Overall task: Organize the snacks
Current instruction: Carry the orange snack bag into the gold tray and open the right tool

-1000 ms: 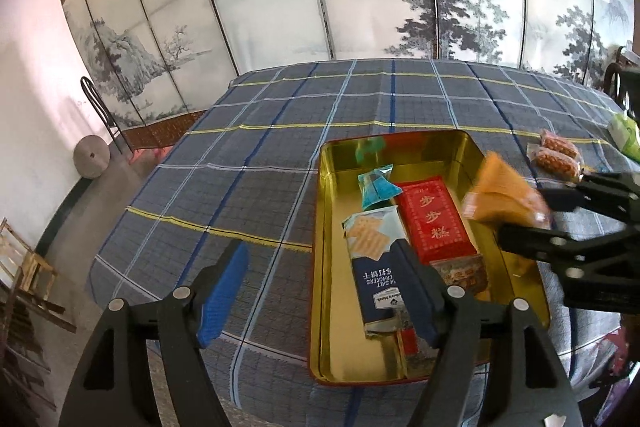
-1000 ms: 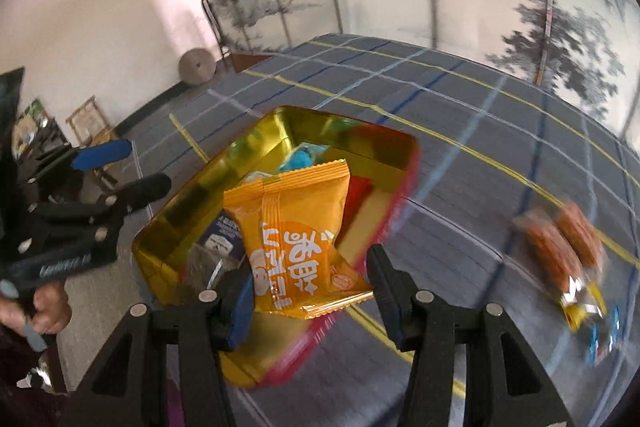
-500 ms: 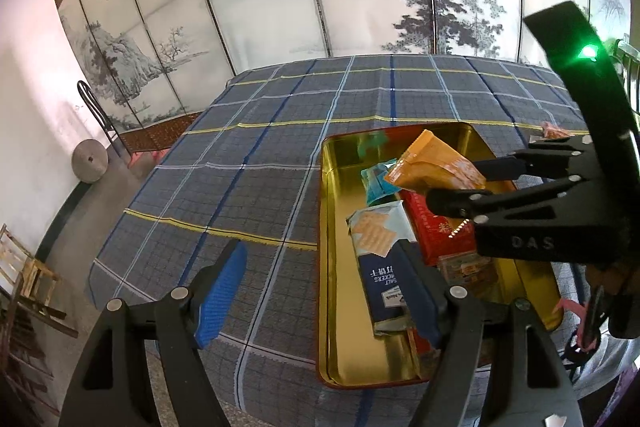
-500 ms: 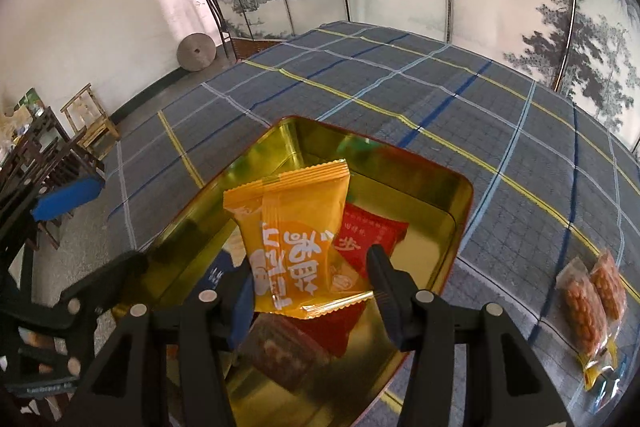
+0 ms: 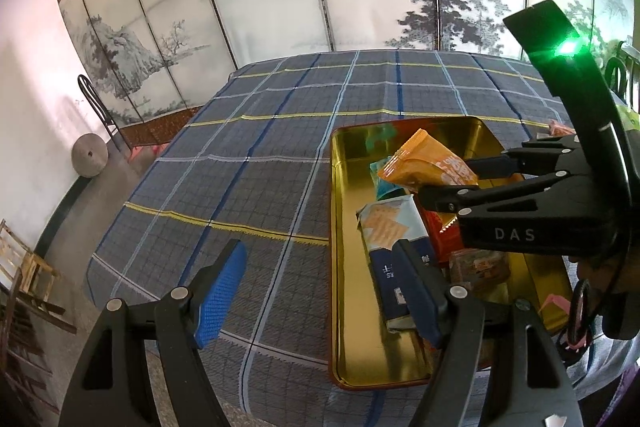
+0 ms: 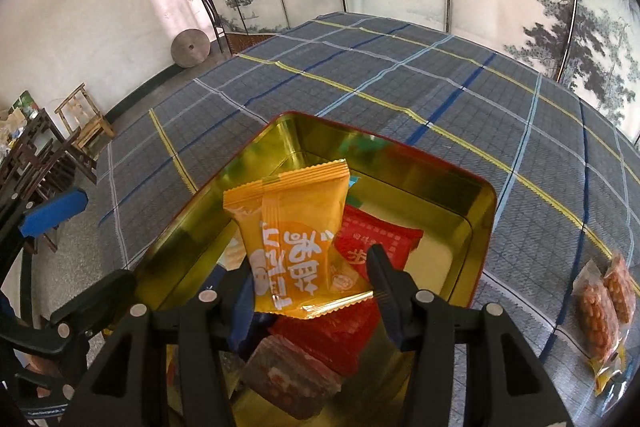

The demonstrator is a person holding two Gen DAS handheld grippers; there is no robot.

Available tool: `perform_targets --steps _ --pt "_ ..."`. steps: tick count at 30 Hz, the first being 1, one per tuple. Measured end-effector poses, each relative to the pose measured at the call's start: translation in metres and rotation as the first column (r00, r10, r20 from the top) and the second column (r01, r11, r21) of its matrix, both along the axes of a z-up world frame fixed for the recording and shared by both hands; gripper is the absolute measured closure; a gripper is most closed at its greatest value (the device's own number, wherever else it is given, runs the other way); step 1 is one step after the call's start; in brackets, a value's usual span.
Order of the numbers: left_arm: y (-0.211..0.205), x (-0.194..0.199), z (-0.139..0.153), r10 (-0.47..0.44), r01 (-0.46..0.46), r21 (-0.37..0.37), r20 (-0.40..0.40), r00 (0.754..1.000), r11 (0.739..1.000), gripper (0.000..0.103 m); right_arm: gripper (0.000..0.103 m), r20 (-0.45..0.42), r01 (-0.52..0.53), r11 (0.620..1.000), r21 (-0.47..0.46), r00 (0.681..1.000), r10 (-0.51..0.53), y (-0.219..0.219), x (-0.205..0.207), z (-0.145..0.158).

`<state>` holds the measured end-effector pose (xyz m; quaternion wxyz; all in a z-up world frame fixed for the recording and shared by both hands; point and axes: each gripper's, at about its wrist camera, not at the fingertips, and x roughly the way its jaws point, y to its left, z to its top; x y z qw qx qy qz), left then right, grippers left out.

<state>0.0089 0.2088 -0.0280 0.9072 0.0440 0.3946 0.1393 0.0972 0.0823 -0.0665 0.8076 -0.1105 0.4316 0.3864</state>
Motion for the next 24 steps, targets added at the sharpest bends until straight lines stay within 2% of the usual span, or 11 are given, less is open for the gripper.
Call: perform_targets --steps 11,24 --pt "0.0007 -0.0004 -0.0034 0.002 -0.002 0.0 -0.006 1.0 1.0 0.031 0.049 -0.013 0.006 1.0 0.01 1.0 -0.006 0.0034 0.0023 -0.0008" --pt "0.0017 -0.0013 -0.0072 0.006 -0.006 -0.004 -0.011 1.0 1.0 0.031 0.048 -0.014 0.019 0.997 0.078 1.0 -0.018 -0.0045 0.0034 0.0041"
